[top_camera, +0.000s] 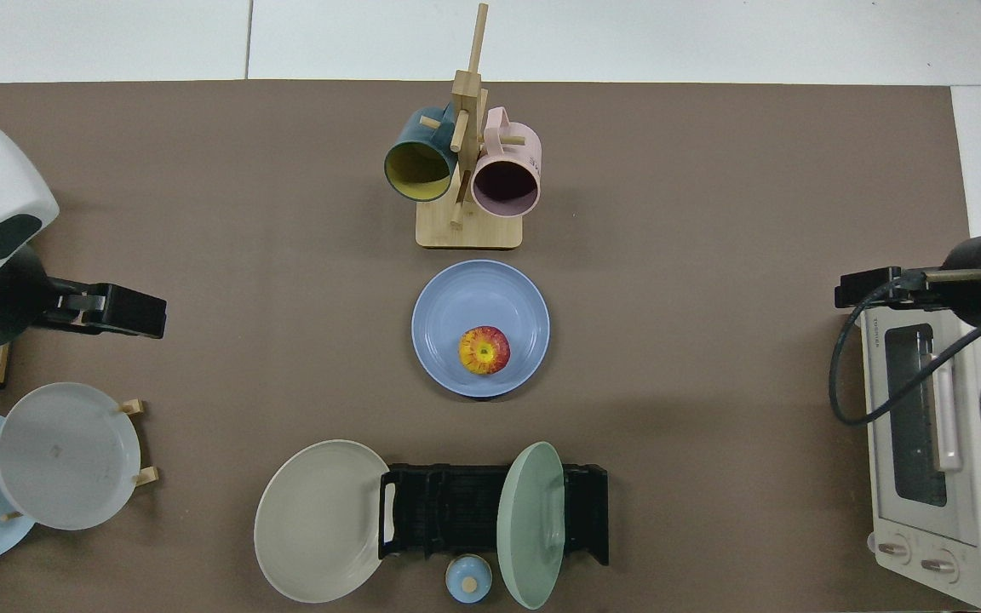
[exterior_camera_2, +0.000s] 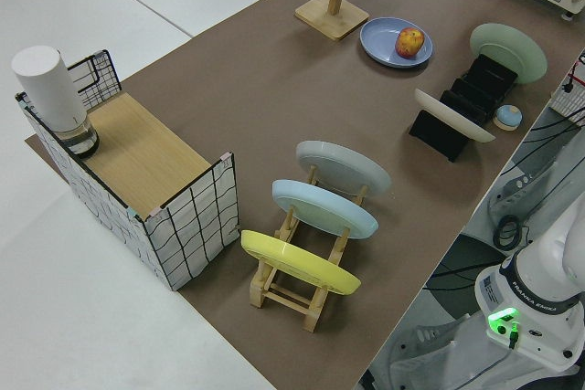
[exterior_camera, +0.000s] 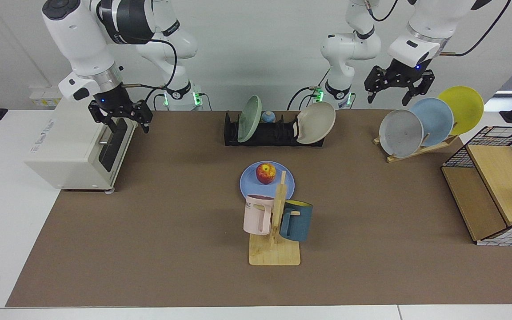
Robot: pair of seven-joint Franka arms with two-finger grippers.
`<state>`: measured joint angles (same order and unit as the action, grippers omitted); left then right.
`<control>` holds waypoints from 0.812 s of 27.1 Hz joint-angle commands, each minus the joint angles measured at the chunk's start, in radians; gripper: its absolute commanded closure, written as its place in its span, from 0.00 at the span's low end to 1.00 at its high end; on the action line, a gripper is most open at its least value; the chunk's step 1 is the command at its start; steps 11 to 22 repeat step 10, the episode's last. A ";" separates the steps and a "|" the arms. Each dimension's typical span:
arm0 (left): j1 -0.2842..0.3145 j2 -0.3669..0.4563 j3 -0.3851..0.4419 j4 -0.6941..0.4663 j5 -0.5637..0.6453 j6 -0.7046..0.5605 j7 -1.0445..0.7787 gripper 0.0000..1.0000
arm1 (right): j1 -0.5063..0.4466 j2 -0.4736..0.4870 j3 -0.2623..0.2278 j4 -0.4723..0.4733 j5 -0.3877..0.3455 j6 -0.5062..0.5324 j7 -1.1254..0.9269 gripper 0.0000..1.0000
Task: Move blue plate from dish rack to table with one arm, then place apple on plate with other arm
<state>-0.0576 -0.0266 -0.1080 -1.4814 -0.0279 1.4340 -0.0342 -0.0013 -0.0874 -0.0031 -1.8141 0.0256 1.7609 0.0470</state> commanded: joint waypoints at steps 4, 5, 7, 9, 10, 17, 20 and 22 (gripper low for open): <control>0.004 -0.001 0.002 0.018 -0.001 -0.026 0.007 0.00 | 0.003 0.006 0.012 0.016 -0.035 -0.006 -0.010 0.00; 0.004 -0.001 0.002 0.018 -0.001 -0.026 0.007 0.00 | 0.003 0.006 0.014 0.015 -0.035 -0.005 -0.006 0.00; 0.004 -0.001 0.002 0.018 -0.001 -0.026 0.007 0.00 | 0.001 0.006 0.014 0.016 -0.033 -0.005 0.008 0.00; 0.004 -0.001 0.002 0.018 -0.001 -0.026 0.007 0.00 | 0.003 0.006 0.014 0.015 -0.033 -0.005 0.020 0.00; 0.004 -0.001 0.002 0.018 -0.001 -0.027 0.007 0.00 | 0.001 0.003 0.014 0.012 -0.035 -0.005 0.021 0.00; 0.004 -0.001 0.002 0.018 -0.001 -0.027 0.007 0.00 | 0.001 0.003 0.014 0.012 -0.035 -0.005 0.021 0.00; 0.004 -0.001 0.002 0.018 -0.001 -0.027 0.007 0.00 | 0.001 0.003 0.014 0.012 -0.035 -0.005 0.021 0.00; 0.004 -0.001 0.002 0.018 -0.001 -0.027 0.007 0.00 | 0.001 0.003 0.014 0.012 -0.035 -0.005 0.021 0.00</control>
